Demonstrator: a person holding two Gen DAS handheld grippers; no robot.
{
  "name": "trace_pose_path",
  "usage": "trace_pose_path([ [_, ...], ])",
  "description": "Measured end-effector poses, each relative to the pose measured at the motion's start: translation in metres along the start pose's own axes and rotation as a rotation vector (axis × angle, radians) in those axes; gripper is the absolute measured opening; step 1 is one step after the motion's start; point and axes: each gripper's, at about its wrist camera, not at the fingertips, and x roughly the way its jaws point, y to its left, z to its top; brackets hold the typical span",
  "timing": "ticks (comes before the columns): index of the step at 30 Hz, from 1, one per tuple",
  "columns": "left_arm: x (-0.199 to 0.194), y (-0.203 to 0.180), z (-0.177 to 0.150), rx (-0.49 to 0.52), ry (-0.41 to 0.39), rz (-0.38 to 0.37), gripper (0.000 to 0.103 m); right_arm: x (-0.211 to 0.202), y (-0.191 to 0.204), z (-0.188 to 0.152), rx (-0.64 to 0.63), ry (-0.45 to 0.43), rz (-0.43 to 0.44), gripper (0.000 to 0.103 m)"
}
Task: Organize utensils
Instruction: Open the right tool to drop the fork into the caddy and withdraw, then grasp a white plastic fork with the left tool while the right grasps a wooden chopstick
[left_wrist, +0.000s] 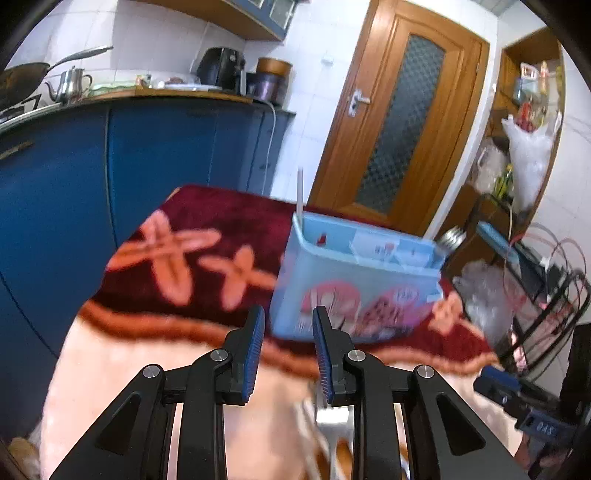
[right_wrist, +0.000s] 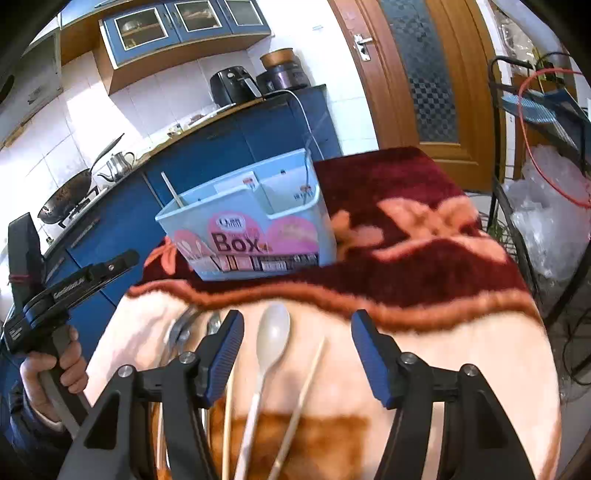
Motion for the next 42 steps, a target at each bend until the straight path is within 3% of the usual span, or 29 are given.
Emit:
trace_pose_path([
  [8, 0.000, -0.006, -0.036, 0.046, 0.174, 0.007, 0.027, -0.007, -0.003, -0.020, 0.001, 0.032, -0.018, 0.064],
  [15, 0.005, -0.017, -0.055, 0.091, 0.271, 0.005, 0.027, -0.011, -0.003, -0.031, 0.004, 0.047, -0.019, 0.064],
  [31, 0.029, -0.015, -0.058, 0.076, 0.392, -0.010, 0.027, -0.011, -0.003, -0.039, -0.001, 0.072, -0.032, 0.064],
  [36, 0.035, -0.012, -0.054, 0.065, 0.411, -0.039, 0.010, -0.008, 0.002, -0.037, -0.031, 0.098, -0.036, 0.064],
  [39, 0.034, -0.007, -0.053, 0.039, 0.408, -0.055, 0.008, -0.003, 0.006, -0.035, -0.053, 0.131, -0.026, 0.064],
  [42, 0.030, -0.002, -0.054, 0.006, 0.388, -0.078, 0.008, 0.002, 0.012, -0.033, -0.097, 0.162, -0.036, 0.052],
])
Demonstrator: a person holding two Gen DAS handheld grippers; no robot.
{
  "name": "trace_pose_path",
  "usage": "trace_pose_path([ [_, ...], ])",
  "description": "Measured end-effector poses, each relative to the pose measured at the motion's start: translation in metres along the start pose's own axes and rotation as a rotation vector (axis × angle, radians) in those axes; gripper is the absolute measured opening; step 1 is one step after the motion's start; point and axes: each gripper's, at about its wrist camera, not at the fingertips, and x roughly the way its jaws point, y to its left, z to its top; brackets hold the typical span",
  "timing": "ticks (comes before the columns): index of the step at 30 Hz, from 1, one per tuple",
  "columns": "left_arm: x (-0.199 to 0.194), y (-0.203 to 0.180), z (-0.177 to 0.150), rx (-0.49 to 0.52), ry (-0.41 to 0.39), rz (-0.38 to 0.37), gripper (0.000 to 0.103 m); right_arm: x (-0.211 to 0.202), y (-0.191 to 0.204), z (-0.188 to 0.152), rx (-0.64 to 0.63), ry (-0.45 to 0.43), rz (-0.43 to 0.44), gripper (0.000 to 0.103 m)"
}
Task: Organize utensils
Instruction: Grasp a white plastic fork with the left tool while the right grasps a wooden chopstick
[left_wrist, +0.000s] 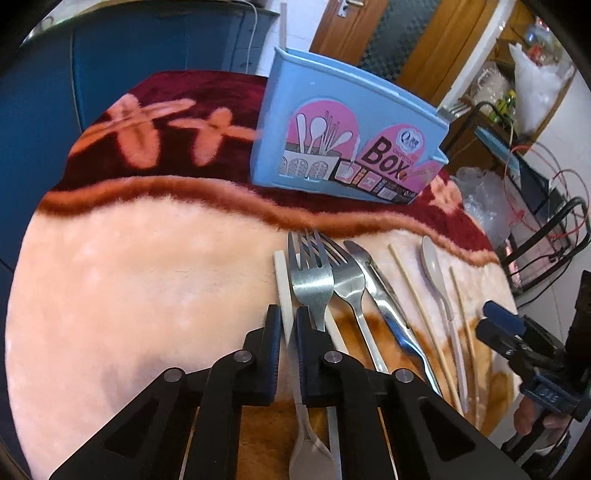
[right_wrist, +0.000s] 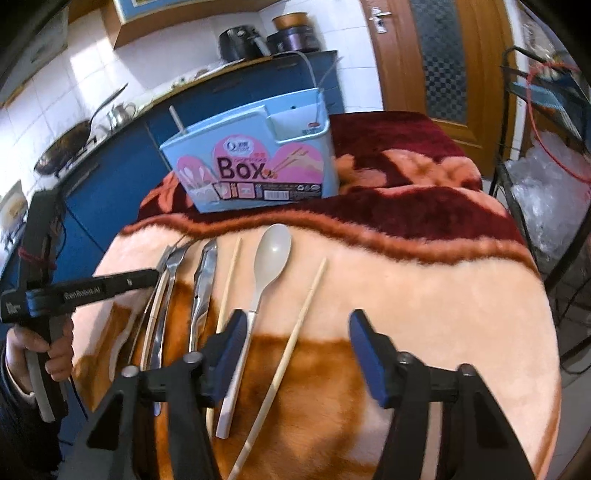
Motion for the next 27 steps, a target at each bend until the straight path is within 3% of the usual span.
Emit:
trace_pose_path([
  [7, -0.018, 0.009, -0.004, -0.021, -0.084, -0.033, 0.007, 0.019, 0.006, 0.012, -0.034, 0.119, 0.006, 0.028],
  [17, -0.045, 0.011, -0.001, 0.012, -0.217, -0.059, 0.006, 0.039, 0.002, 0.030, -0.003, 0.261, 0.002, 0.027],
  [22, -0.051, 0.012, 0.000, 0.006, -0.252, -0.079, 0.006, 0.041, -0.001, 0.032, 0.006, 0.255, -0.024, 0.008],
  [27, -0.059, 0.010, 0.003, 0.019, -0.301, -0.081, 0.006, 0.029, -0.006, 0.031, 0.054, 0.192, 0.028, 0.007],
])
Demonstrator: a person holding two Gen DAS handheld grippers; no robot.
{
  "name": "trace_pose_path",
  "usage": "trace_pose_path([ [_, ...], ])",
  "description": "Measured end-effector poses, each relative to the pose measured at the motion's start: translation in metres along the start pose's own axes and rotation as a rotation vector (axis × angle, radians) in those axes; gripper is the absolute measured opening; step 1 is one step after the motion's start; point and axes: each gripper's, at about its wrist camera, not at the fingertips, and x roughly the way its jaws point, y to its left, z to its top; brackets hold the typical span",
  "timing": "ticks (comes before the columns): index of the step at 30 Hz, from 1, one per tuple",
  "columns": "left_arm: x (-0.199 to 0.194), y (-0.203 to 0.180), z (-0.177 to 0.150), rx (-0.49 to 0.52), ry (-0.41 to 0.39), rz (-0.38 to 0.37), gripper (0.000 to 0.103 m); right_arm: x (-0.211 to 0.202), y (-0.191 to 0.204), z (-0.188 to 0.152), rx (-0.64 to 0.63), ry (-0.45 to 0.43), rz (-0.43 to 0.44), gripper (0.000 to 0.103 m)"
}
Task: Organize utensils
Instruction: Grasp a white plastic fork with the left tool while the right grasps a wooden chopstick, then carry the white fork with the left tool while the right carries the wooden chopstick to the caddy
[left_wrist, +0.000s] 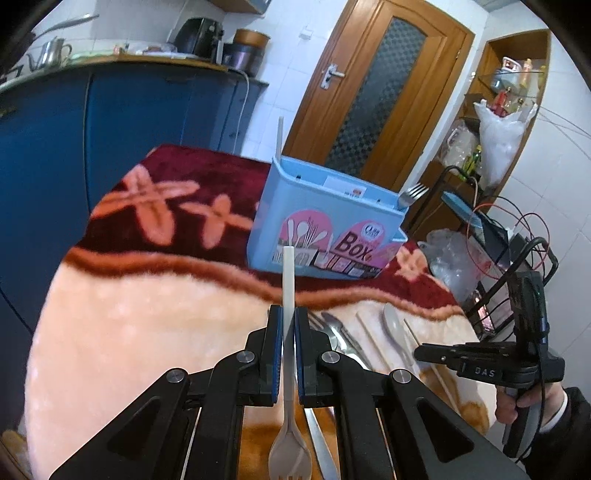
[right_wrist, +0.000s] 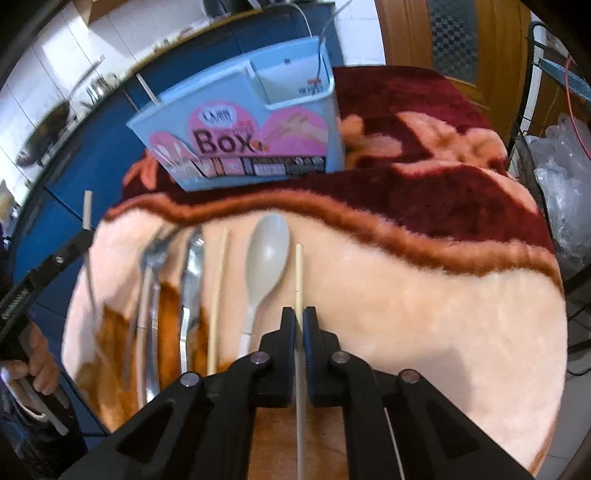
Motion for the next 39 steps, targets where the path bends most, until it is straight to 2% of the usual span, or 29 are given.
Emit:
trace_pose_path([
  [8, -0.014, -0.010, 0.010, 0.018, -0.097, -0.010, 0.006, -0.041, 0.020, -0.006, -0.047, -0.239, 0.058, 0.006],
  [14, -0.022, -0.024, 0.025, 0.047, -0.184, -0.013, 0.006, -0.052, 0.025, -0.009, -0.045, -0.367, 0.063, 0.007],
  [19, -0.027, -0.031, 0.047, 0.056, -0.261, 0.017, 0.006, -0.054, 0.018, -0.012, -0.024, -0.420, 0.082, 0.007],
  [28, -0.030, -0.040, 0.093, 0.083, -0.479, 0.099, 0.006, -0.055, 0.007, -0.010, -0.019, -0.476, 0.086, 0.007],
  [36, -0.010, -0.046, 0.120, 0.084, -0.597, 0.143, 0.006, -0.058, -0.006, -0.007, 0.000, -0.510, 0.094, 0.007],
  [39, 0.002, -0.045, 0.126, 0.074, -0.607, 0.153, 0.006, -0.060, -0.010, -0.005, 0.002, -0.522, 0.088, 0.007],
])
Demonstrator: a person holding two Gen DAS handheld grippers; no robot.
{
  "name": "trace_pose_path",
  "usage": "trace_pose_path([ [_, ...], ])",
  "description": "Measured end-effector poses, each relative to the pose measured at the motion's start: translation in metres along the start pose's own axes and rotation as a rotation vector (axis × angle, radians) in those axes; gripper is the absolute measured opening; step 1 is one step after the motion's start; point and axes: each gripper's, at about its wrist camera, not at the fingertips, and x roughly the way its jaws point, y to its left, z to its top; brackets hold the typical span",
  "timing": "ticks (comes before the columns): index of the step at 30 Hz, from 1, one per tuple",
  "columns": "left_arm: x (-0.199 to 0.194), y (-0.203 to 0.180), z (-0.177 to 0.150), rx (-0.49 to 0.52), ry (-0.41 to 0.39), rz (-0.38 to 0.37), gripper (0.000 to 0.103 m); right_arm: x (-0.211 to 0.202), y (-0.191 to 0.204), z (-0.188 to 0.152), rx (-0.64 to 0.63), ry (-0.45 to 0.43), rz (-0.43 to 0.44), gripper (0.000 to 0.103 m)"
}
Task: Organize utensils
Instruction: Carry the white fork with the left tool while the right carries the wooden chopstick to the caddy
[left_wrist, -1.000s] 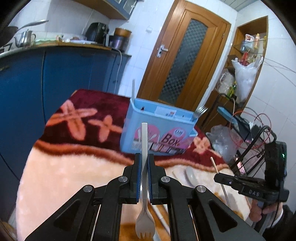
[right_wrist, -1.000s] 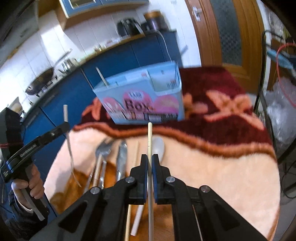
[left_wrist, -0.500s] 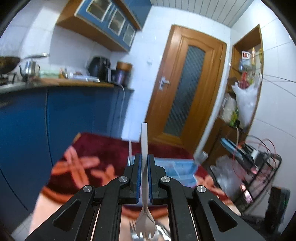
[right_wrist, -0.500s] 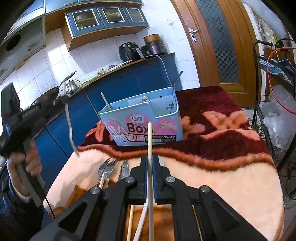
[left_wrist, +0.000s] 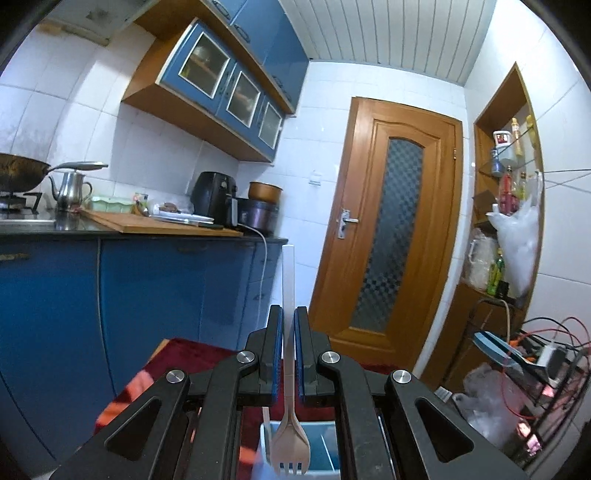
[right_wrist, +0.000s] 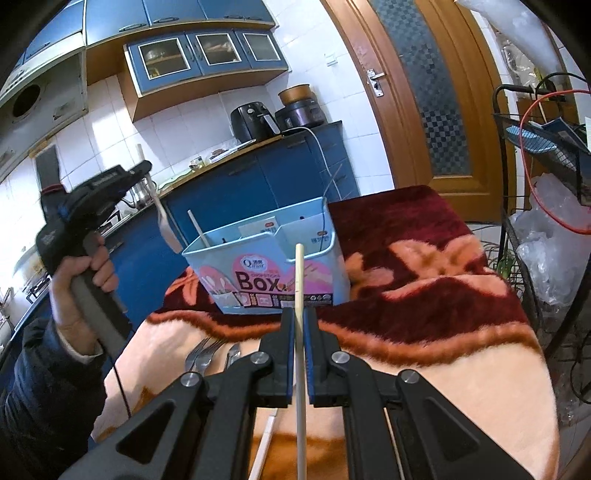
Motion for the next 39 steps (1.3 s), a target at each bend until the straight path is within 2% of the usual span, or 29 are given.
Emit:
trace_pose_path([
  [6, 0.017, 0.001, -0.014, -0.011, -0.019, 0.015, 0.006, -0.005, 0.001, 0.014, -0.018, -0.038, -0.013, 0.007],
  [12, 0.028, 0.004, -0.023, -0.042, 0.009, -0.001, 0.006, 0.001, 0.014, 0.037, -0.073, -0.082, -0.021, 0.007],
  [20, 0.030, -0.001, -0.044, 0.018, 0.044, -0.020, 0.006, 0.025, 0.022, 0.075, -0.071, -0.172, -0.032, 0.007],
  [25, 0.035, 0.003, -0.051, -0.003, 0.075, -0.030, 0.006, 0.045, 0.031, 0.097, -0.082, -0.254, -0.045, 0.007],
  [35, 0.040, 0.005, -0.056, -0.016, 0.102, -0.037, 0.006, 0.081, 0.044, 0.124, -0.150, -0.409, -0.137, 0.007],
  [39, 0.041, 0.006, -0.058, -0.017, 0.105, -0.034, 0.006, 0.095, 0.043, 0.126, -0.167, -0.442, -0.166, 0.007],
])
